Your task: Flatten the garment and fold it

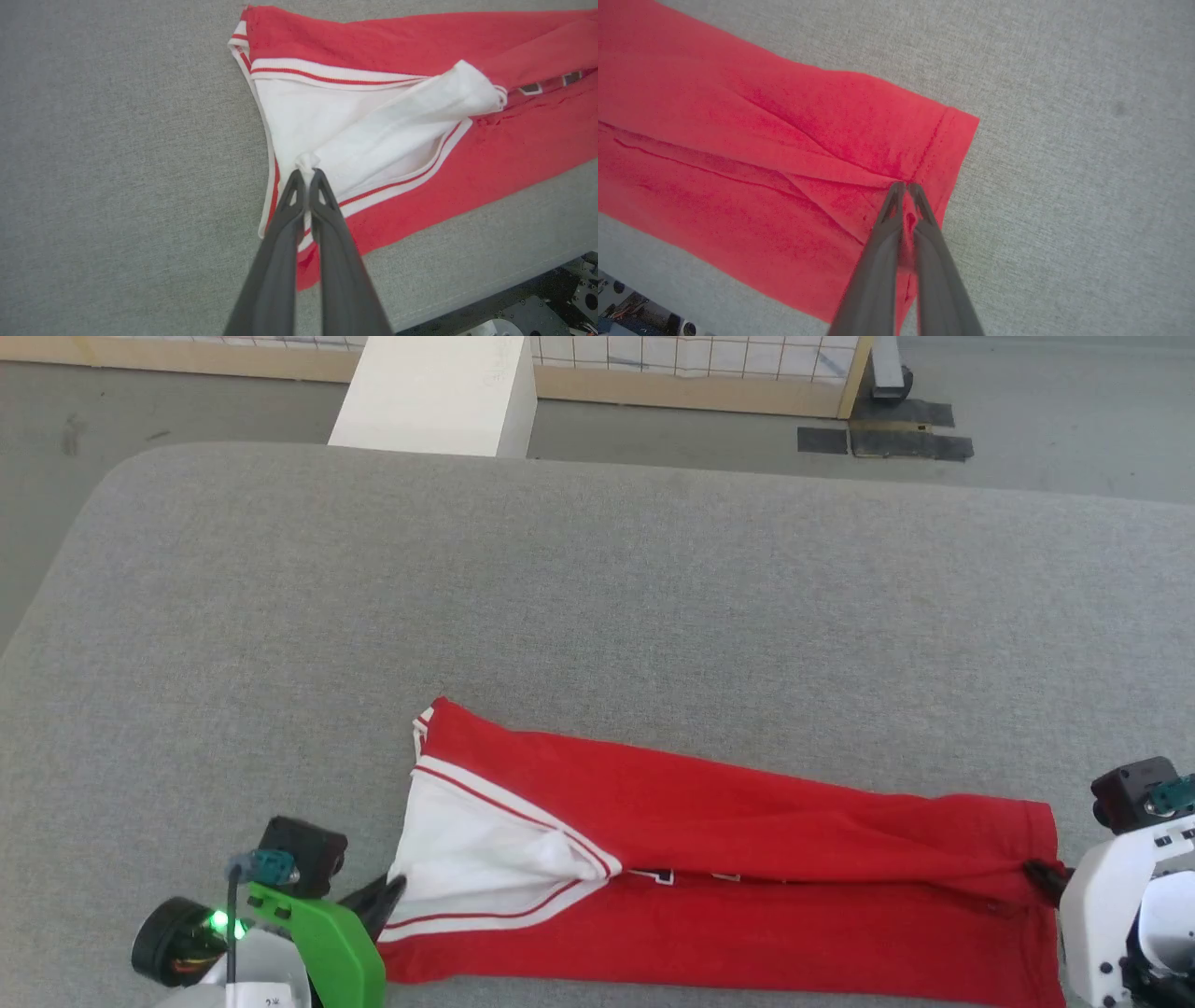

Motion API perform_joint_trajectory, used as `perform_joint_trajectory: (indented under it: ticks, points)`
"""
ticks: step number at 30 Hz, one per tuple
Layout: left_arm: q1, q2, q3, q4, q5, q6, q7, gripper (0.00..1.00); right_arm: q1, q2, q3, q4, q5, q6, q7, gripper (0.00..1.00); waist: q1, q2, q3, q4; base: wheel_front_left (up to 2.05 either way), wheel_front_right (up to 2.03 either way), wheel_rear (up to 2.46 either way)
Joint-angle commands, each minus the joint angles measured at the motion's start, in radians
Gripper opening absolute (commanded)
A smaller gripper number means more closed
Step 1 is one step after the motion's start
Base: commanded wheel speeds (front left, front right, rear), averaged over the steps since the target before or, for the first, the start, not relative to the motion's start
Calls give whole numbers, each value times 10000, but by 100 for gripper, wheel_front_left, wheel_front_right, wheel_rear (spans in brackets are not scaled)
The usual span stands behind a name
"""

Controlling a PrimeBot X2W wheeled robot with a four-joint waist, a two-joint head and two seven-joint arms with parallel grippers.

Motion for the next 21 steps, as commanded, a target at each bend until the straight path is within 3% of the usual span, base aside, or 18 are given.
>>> perform_joint_trajectory:
  ticks: [1,11,12,13,14,15,16,21]
  points:
    - [114,-36,-63,187,-75,-105,36,0,99,-195,71,-105,-120,-15,48,0,1,0,89,-7,0,0,0]
    - [-443,-908,-712,2039,359,-973,-8,0,24,-597,1037,427,-177,-15,212,0,1,0,414,56,0,0,0]
    - [-487,-993,-754,2192,384,-1042,-32,4,5,-585,1052,507,-150,-15,187,0,1,0,415,62,0,0,0]
    - [-528,-1097,-808,2377,400,-1117,-41,30,-22,-583,1076,605,-111,-15,115,0,1,0,408,71,0,0,0]
    - [-553,-1182,-847,2510,394,-1177,-44,42,-46,-581,1101,671,-66,-15,36,15,1,0,396,73,0,0,0]
    - [-580,-1281,-880,2662,387,-1242,-70,50,-67,-543,1103,756,22,-15,-66,100,1,0,375,67,0,0,0]
    - [-601,-1344,-892,2772,399,-1279,-124,100,-87,-476,1100,797,114,-15,-163,100,1,0,348,55,0,0,0]
    - [-660,-1618,-814,3234,474,-1394,-702,100,-171,-247,1052,826,734,-15,-400,100,1,0,26,-25,0,0,0]
